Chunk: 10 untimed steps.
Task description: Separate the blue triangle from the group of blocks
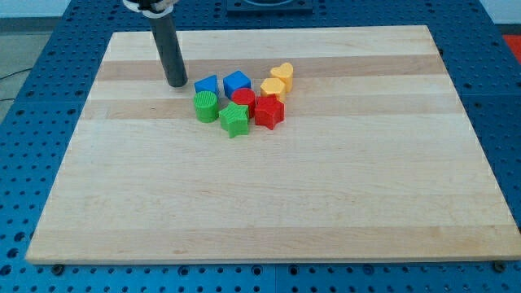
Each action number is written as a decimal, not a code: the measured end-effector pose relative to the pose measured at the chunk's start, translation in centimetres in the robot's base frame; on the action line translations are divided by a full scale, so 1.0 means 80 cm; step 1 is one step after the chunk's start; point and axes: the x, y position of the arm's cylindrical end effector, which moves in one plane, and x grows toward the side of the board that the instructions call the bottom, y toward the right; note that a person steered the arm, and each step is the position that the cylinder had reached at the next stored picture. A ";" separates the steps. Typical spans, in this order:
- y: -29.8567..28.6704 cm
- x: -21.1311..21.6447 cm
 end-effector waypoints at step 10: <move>-0.026 -0.057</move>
